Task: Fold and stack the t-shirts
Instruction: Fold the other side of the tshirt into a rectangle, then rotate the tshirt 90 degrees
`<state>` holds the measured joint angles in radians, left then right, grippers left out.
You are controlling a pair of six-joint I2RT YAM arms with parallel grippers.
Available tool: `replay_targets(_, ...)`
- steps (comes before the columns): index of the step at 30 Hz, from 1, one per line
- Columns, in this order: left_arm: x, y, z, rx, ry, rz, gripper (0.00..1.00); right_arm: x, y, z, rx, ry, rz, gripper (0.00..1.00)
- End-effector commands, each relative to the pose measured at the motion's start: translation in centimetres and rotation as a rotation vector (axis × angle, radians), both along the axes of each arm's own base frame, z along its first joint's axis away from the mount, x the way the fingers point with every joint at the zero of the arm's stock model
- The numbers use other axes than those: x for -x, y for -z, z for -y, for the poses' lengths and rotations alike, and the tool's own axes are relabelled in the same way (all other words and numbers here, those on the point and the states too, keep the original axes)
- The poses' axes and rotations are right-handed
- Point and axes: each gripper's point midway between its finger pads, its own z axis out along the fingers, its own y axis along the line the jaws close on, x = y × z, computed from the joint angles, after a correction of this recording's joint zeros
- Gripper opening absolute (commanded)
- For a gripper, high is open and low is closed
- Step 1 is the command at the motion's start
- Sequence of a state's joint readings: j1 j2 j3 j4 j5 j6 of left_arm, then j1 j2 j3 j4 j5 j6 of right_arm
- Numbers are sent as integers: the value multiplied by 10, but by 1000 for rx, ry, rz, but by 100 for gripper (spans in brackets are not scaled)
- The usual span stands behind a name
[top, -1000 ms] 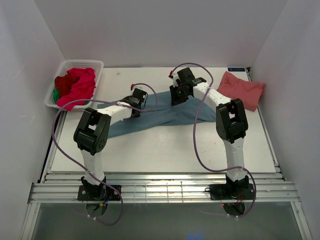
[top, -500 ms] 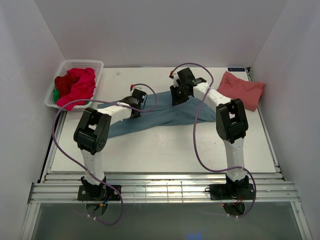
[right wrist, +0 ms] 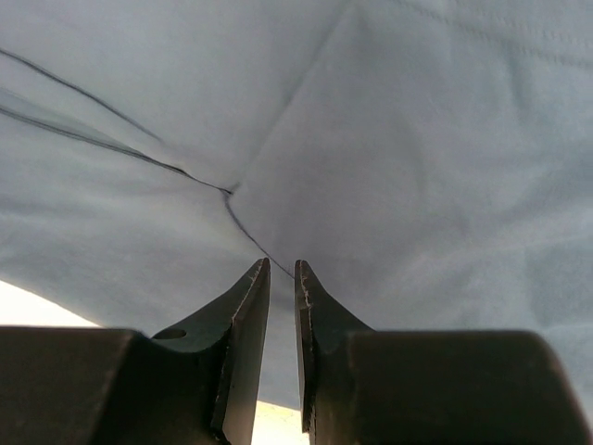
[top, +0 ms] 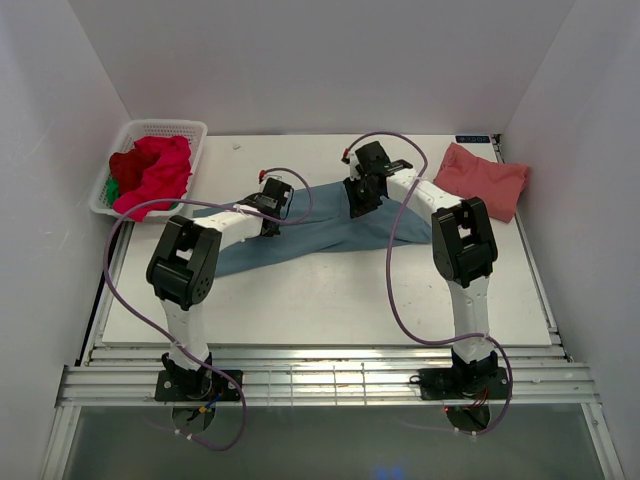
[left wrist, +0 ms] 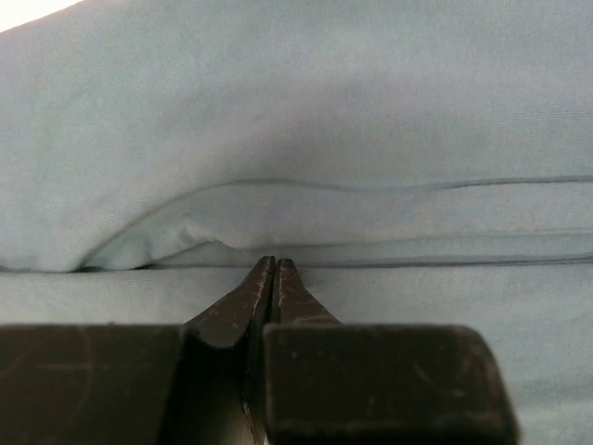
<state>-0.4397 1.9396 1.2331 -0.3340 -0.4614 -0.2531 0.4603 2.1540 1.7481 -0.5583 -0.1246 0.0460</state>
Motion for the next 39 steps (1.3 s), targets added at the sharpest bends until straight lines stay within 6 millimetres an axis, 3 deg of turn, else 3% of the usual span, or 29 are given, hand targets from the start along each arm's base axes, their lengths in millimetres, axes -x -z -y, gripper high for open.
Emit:
replay_targets(1, 4, -26, -15, -20, -42, 19, 11, 4, -14, 9, 18, 13, 26, 23)
replay_targets(15, -18, -88, -16, -1, -61, 156, 11, 11, 3, 21, 72, 46, 2, 23)
replay_targets(23, -23, -69, -33, -39, -90, 116, 11, 16, 7, 24, 84, 51, -17, 23)
replay_targets(28, -22, -69, -48, -64, -129, 119, 11, 14, -7, 23, 69, 50, 10, 24)
replay_targets(31, -13, -75, -66, -117, -193, 125, 24, 13, -17, 20, 50, 40, 27, 24)
replay_targets(33, -7, -80, -76, -117, -247, 132, 39, 12, -21, 17, 44, 36, 36, 25)
replay_targets(36, 11, -76, -97, -118, -322, 101, 48, 11, -27, 15, 39, 30, 39, 26)
replay_targets(39, 33, -65, -117, -91, -392, 50, 50, 12, -39, 10, 36, 11, 62, 26)
